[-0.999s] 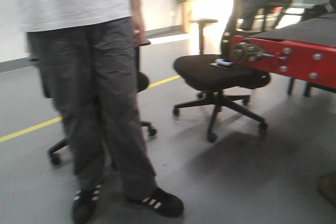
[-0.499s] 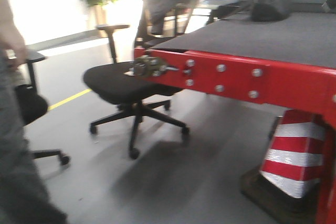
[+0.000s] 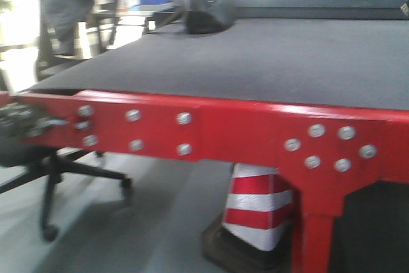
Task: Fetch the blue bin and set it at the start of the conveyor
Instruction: 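Position the base at the conveyor's near end, holding the bin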
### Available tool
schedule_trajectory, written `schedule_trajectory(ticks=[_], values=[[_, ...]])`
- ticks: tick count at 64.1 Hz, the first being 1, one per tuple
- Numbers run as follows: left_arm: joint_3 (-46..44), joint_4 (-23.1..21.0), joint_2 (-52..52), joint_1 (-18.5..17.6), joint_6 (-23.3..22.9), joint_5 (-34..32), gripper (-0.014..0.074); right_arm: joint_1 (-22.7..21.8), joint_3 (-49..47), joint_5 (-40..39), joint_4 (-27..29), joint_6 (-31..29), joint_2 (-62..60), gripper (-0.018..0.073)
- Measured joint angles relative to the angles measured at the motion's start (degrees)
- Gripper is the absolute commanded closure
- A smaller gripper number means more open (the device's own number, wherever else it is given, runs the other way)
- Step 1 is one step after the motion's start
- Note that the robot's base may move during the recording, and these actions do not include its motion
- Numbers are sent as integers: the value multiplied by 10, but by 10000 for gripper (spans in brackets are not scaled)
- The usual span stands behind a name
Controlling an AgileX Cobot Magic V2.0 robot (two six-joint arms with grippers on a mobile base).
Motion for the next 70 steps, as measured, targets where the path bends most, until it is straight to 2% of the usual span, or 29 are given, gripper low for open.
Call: schedule_trajectory(ticks=[70], values=[[0, 2, 0, 0, 0, 0, 707, 0, 0, 0, 0, 0, 0, 722]])
